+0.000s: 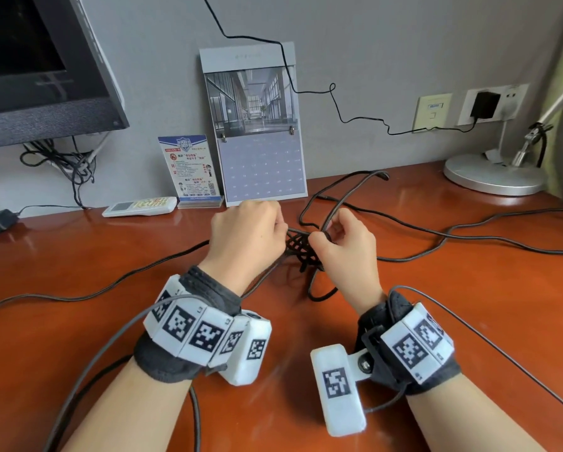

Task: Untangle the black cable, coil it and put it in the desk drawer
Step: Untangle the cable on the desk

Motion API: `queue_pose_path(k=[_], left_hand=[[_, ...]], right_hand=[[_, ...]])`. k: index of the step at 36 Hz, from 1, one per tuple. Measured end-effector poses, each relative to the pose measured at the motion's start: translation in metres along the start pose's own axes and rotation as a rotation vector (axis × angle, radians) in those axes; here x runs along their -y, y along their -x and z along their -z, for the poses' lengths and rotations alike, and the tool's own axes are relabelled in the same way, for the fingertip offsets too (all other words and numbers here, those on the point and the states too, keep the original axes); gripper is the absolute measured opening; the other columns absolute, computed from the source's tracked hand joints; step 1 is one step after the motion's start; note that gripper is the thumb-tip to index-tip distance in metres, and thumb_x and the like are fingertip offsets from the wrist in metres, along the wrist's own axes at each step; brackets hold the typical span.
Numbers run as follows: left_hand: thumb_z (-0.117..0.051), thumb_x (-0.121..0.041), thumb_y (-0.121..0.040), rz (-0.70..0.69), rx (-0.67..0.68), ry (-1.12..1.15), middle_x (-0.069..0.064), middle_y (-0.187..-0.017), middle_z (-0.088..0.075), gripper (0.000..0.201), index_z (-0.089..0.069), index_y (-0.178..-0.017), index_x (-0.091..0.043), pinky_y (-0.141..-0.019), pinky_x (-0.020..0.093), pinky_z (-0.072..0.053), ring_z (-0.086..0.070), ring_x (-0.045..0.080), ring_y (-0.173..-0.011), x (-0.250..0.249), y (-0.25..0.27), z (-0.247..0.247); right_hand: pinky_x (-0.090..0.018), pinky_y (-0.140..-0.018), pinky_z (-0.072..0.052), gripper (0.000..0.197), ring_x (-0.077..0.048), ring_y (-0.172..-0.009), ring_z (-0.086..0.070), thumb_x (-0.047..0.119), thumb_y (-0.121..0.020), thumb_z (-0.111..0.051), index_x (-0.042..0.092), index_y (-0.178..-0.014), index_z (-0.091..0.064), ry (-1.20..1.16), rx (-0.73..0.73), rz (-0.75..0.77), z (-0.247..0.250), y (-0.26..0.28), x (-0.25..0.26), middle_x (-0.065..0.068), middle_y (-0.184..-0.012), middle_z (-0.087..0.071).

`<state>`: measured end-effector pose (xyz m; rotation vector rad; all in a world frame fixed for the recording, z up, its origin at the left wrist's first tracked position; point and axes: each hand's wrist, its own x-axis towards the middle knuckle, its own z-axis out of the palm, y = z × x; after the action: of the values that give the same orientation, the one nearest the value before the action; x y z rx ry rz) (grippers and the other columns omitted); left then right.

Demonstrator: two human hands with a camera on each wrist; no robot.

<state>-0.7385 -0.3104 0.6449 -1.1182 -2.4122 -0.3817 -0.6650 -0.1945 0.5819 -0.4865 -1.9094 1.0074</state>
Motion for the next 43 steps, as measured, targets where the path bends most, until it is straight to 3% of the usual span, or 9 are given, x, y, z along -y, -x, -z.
queue_pose_path(k=[6, 14, 20, 25, 29, 33, 37, 40, 43], left_hand=[[-0.049, -0.019, -0.092, 0.138, -0.132, 0.088, 0.008, -0.093, -0.069, 0.016, -0.065, -0.094, -0.018, -0.068, 0.035, -0.039, -0.060, 0.036, -0.091, 0.020, -0.008, 0.013], [-0.045, -0.012, -0.090, 0.249, -0.360, 0.155, 0.018, -0.090, -0.069, 0.019, -0.064, -0.090, -0.010, -0.076, 0.043, -0.043, -0.060, 0.040, -0.089, 0.061, -0.015, 0.035], [-0.040, -0.011, -0.089, 0.389, -0.510, 0.155, 0.022, -0.094, -0.067, 0.023, -0.062, -0.095, -0.006, -0.081, 0.042, -0.039, -0.059, 0.041, -0.095, 0.095, -0.014, 0.051], [-0.035, -0.014, -0.086, 0.471, -0.511, 0.166, 0.020, -0.087, -0.068, 0.027, -0.061, -0.092, -0.008, -0.083, 0.047, -0.049, -0.063, 0.039, -0.091, 0.114, -0.010, 0.051], [-0.041, -0.010, -0.091, 0.517, -0.389, 0.035, 0.023, -0.114, -0.057, 0.025, -0.060, -0.107, -0.006, -0.083, 0.050, -0.043, -0.053, 0.043, -0.105, 0.097, -0.008, 0.049], [-0.051, -0.005, -0.084, 0.366, -0.180, -0.022, 0.019, -0.129, -0.038, 0.043, -0.049, -0.128, -0.008, -0.096, 0.053, -0.035, -0.037, 0.036, -0.121, 0.070, -0.009, 0.034], [-0.053, -0.005, -0.079, 0.040, -0.098, -0.030, 0.009, -0.146, -0.029, 0.071, -0.035, -0.144, -0.025, -0.110, 0.062, -0.015, -0.021, 0.028, -0.138, 0.038, -0.010, 0.018], [-0.050, -0.010, -0.080, -0.219, -0.042, -0.063, 0.003, -0.141, -0.043, 0.060, -0.046, -0.138, -0.026, -0.111, 0.062, -0.001, -0.027, 0.023, -0.139, 0.011, -0.006, 0.008], [-0.044, -0.022, -0.090, -0.245, 0.097, -0.065, -0.002, -0.127, -0.055, 0.042, -0.054, -0.130, -0.025, -0.112, 0.060, 0.003, -0.036, 0.018, -0.132, -0.004, -0.001, 0.001]], right_hand=[[-0.029, -0.055, -0.028, 0.031, -0.016, -0.064, -0.032, 0.014, -0.076, -0.059, 0.016, -0.063, -0.031, -0.019, -0.074, -0.082, 0.005, -0.002, -0.001, 0.004, -0.060, -0.038], [-0.016, -0.050, -0.031, 0.027, -0.011, -0.055, -0.032, 0.012, -0.078, -0.059, 0.014, -0.064, -0.036, -0.075, -0.120, -0.200, 0.007, -0.008, -0.005, 0.006, -0.058, -0.039], [-0.023, -0.051, -0.029, 0.027, -0.012, -0.055, -0.034, 0.015, -0.079, -0.057, 0.016, -0.063, -0.035, -0.045, -0.165, -0.238, 0.008, -0.009, -0.006, 0.005, -0.059, -0.041], [-0.024, -0.052, -0.029, 0.025, -0.013, -0.057, -0.033, 0.015, -0.078, -0.058, 0.015, -0.066, -0.037, -0.024, -0.155, -0.212, 0.005, -0.008, -0.006, 0.005, -0.061, -0.041], [-0.020, -0.050, -0.028, 0.025, -0.013, -0.057, -0.030, 0.011, -0.078, -0.058, 0.013, -0.068, -0.036, -0.057, -0.120, -0.179, 0.002, -0.007, -0.007, 0.003, -0.062, -0.039], [-0.018, -0.049, -0.029, 0.023, -0.013, -0.057, -0.028, 0.006, -0.078, -0.057, 0.009, -0.070, -0.037, -0.107, -0.034, -0.146, 0.002, -0.004, -0.005, -0.003, -0.064, -0.039], [-0.022, -0.052, -0.029, 0.021, -0.013, -0.060, -0.031, 0.007, -0.077, -0.059, 0.001, -0.072, -0.040, -0.098, 0.017, -0.134, 0.000, -0.001, -0.005, -0.005, -0.066, -0.041], [-0.021, -0.052, -0.029, 0.026, -0.008, -0.055, -0.028, 0.007, -0.075, -0.061, 0.008, -0.067, -0.036, -0.063, 0.046, -0.100, -0.003, 0.000, -0.004, -0.001, -0.061, -0.039], [-0.018, -0.050, -0.029, 0.033, -0.009, -0.052, -0.030, 0.006, -0.074, -0.062, 0.017, -0.064, -0.032, -0.025, 0.058, -0.068, -0.004, 0.000, -0.003, 0.004, -0.058, -0.037]])
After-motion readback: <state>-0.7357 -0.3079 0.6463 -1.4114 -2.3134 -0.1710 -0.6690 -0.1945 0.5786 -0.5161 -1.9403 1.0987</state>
